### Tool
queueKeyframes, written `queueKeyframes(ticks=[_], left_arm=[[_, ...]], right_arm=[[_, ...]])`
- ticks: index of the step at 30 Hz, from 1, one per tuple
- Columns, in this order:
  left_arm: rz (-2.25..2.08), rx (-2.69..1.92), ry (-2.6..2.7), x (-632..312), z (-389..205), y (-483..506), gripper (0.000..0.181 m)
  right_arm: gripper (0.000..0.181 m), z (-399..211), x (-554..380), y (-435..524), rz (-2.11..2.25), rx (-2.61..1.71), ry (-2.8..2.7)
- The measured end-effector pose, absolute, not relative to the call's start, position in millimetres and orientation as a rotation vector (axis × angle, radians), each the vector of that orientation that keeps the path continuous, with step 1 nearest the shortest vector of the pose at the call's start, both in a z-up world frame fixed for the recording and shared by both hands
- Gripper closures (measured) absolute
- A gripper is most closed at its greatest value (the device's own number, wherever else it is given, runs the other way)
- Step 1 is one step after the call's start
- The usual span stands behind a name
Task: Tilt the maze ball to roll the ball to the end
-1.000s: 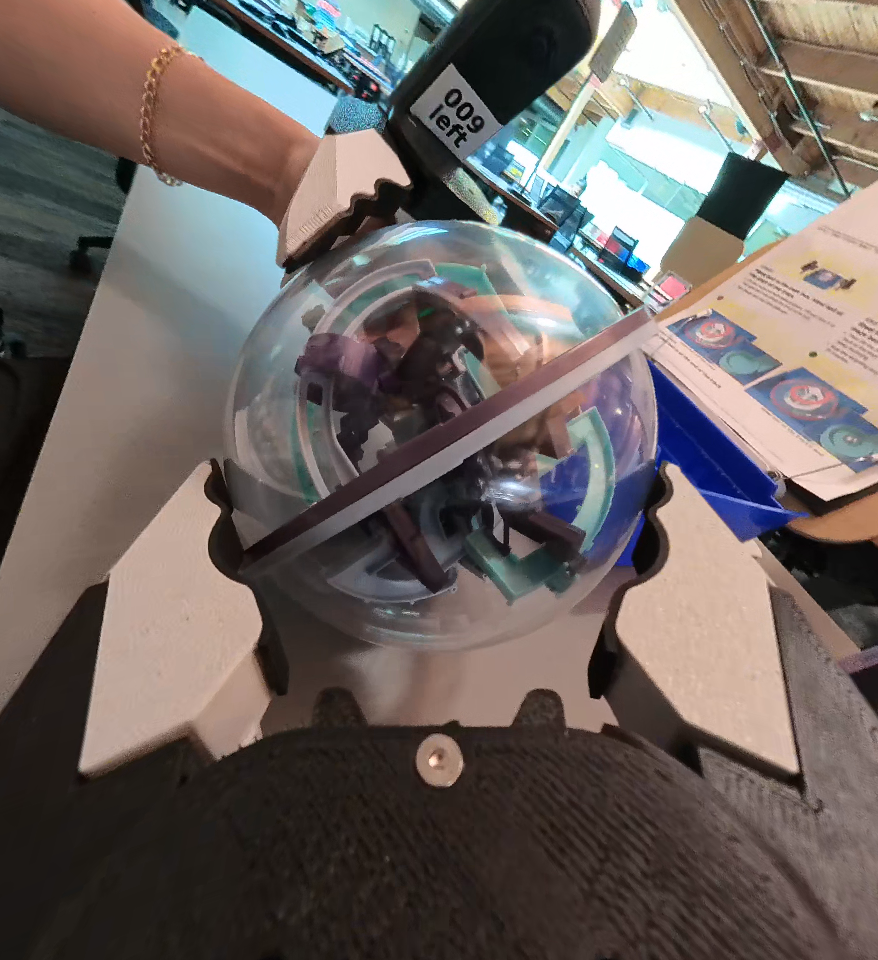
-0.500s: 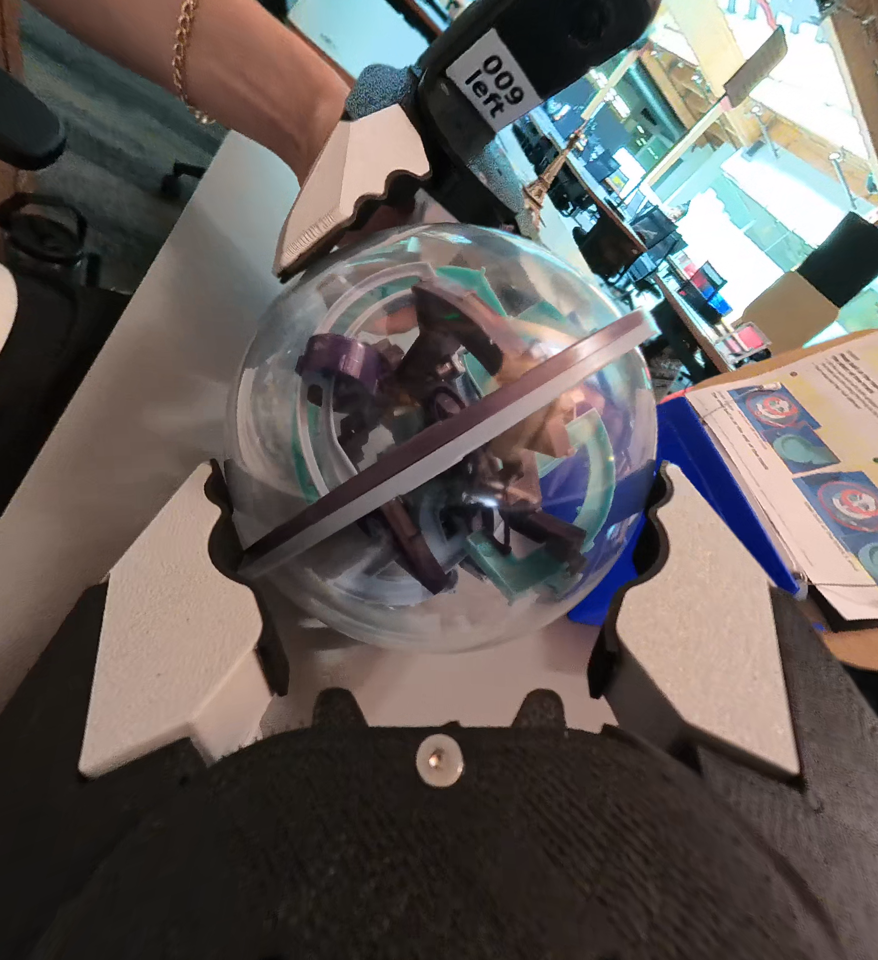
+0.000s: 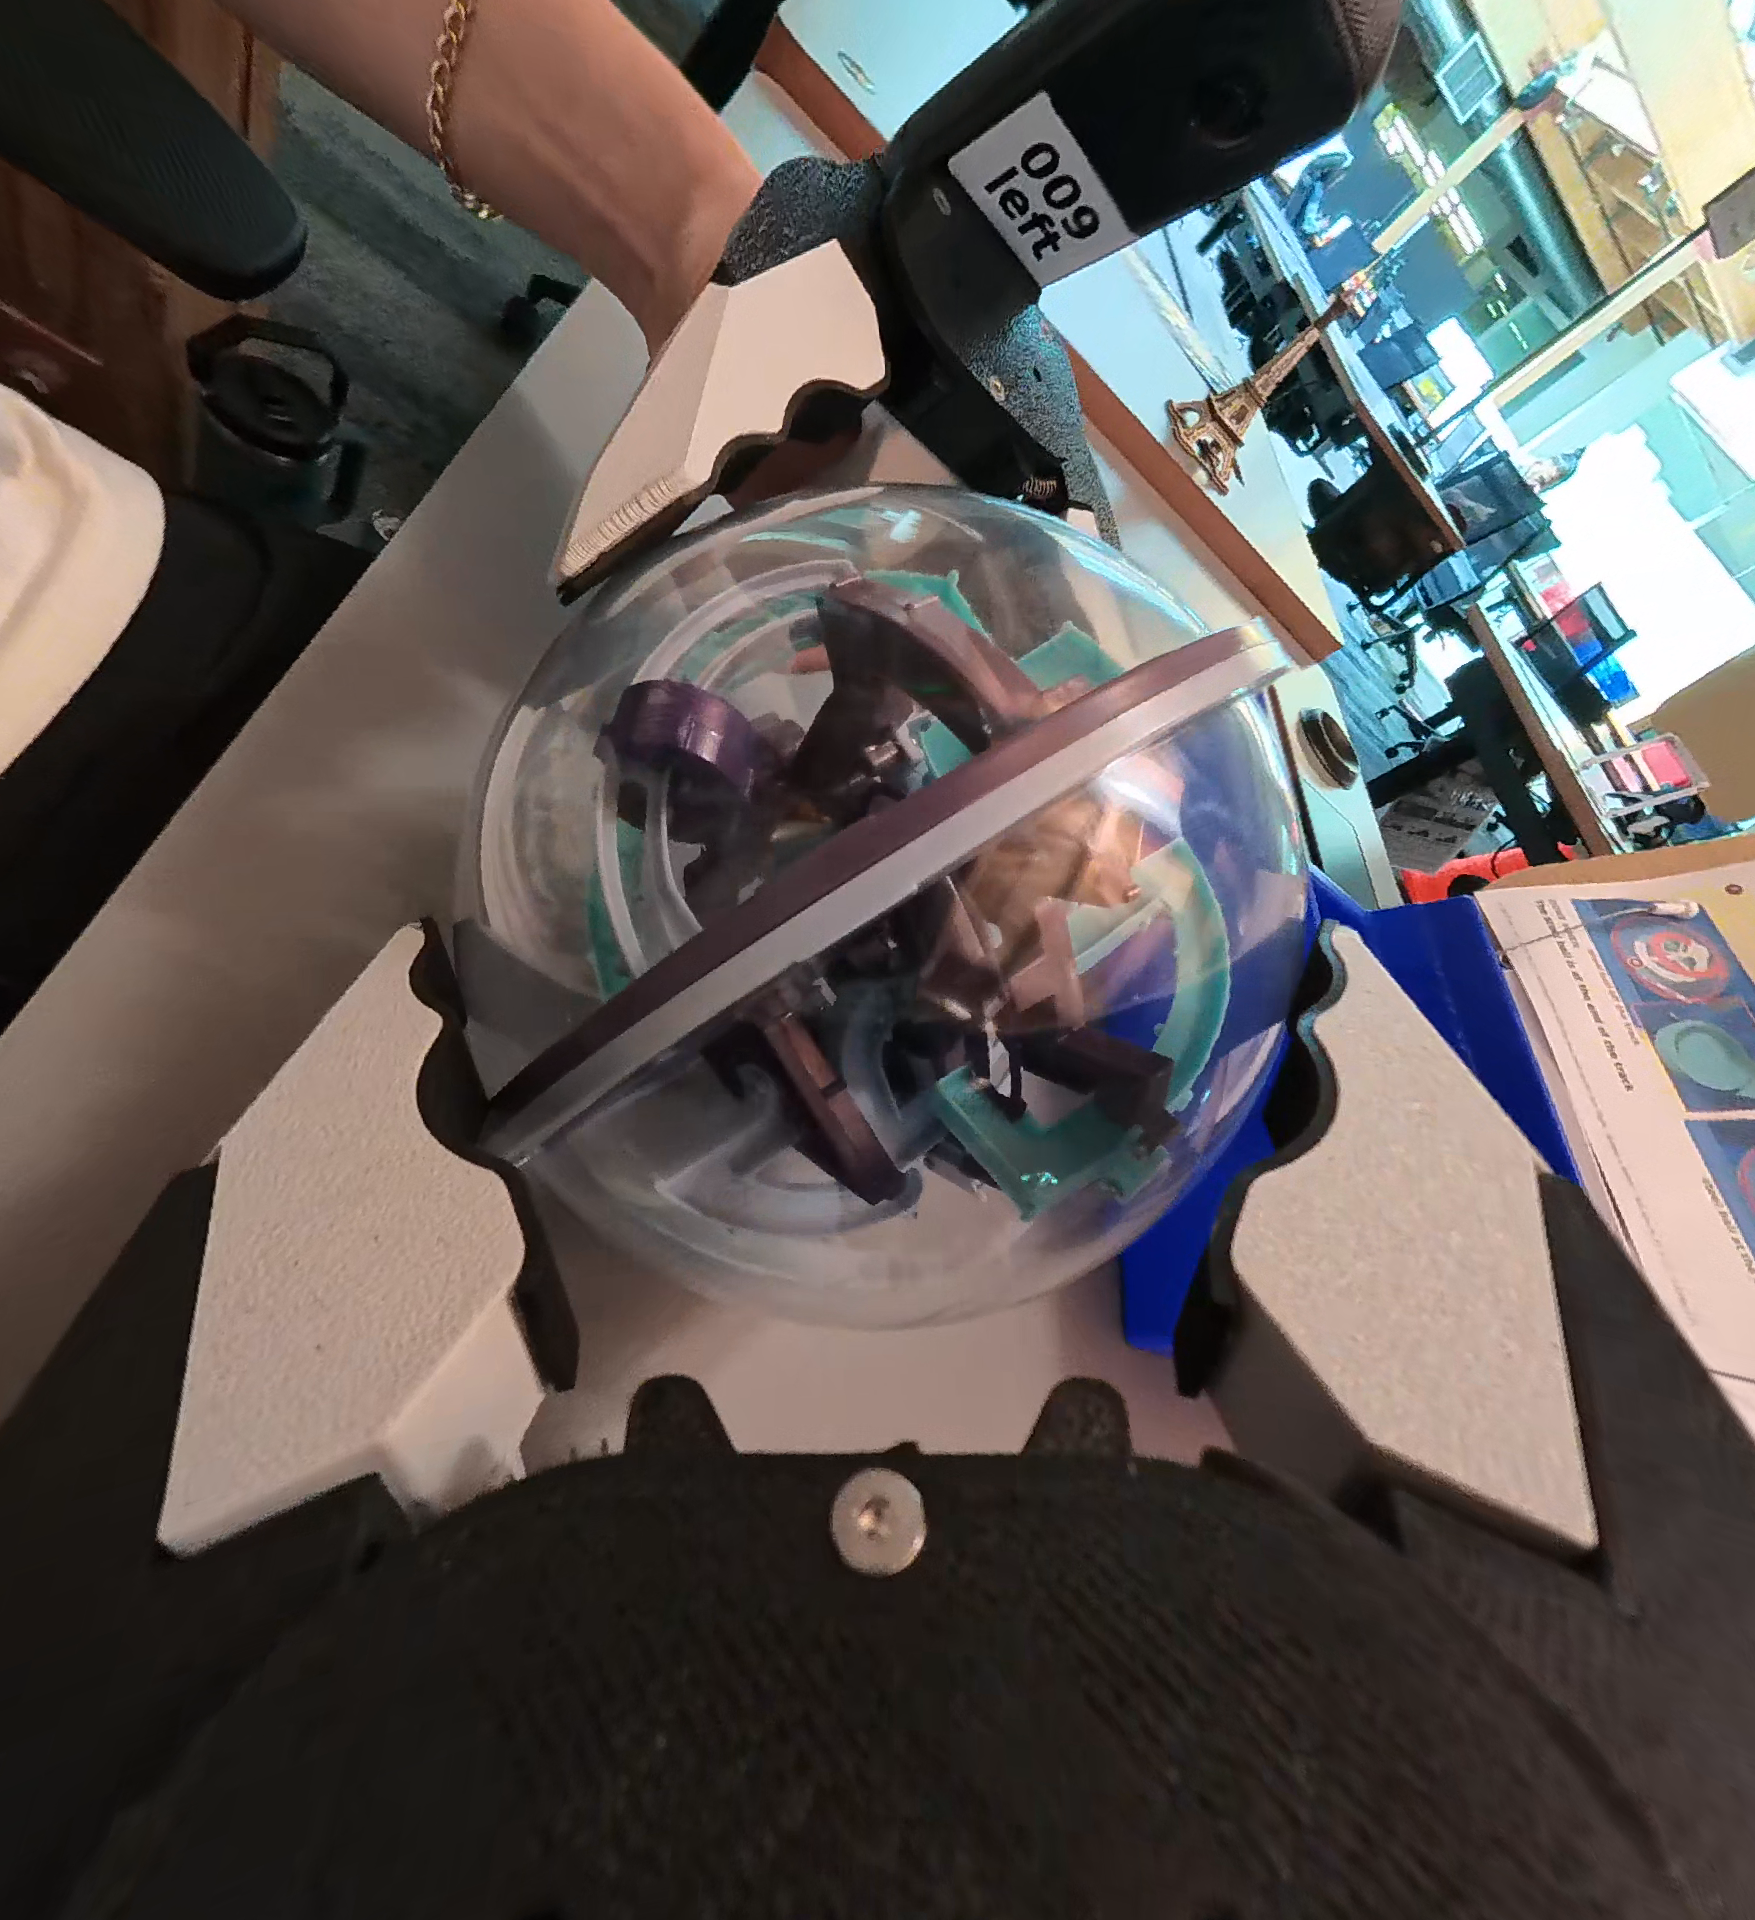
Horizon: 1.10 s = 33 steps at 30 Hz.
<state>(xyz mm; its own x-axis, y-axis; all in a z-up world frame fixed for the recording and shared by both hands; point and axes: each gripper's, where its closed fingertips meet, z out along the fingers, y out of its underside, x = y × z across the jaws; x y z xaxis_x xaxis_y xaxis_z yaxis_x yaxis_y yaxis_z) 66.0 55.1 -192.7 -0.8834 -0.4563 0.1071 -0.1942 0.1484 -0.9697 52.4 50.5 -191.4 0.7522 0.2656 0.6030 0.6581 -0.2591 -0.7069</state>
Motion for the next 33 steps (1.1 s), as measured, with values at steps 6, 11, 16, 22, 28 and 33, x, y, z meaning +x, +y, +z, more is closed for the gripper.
queueKeyframes(ticks=[6, 11, 16, 22, 28, 33], left_arm=[[-1.816, -0.648, 2.187, 63, -194, 59, 0.025], [-1.819, -0.660, 2.170, 61, -197, 63, 0.025], [-1.827, -0.693, 2.154, 60, -198, 66, 0.025], [-1.848, -0.719, 2.142, 60, -199, 68, 0.025], [-1.899, -0.731, 2.135, 61, -202, 70, 0.025], [-1.887, -0.730, 2.149, 58, -206, 72, 0.025]], right_arm=[[0.030, -190, 49, 54, -0.417, -1.829, -0.754], [0.030, -189, 45, 59, -0.392, -1.823, -0.793], [0.030, -188, 43, 62, -0.356, -1.831, -0.826], [0.030, -187, 44, 64, -0.316, -1.826, -0.819], [0.032, -183, 41, 68, -0.258, -1.812, -0.816], [0.033, -182, 37, 71, -0.247, -1.808, -0.834]])
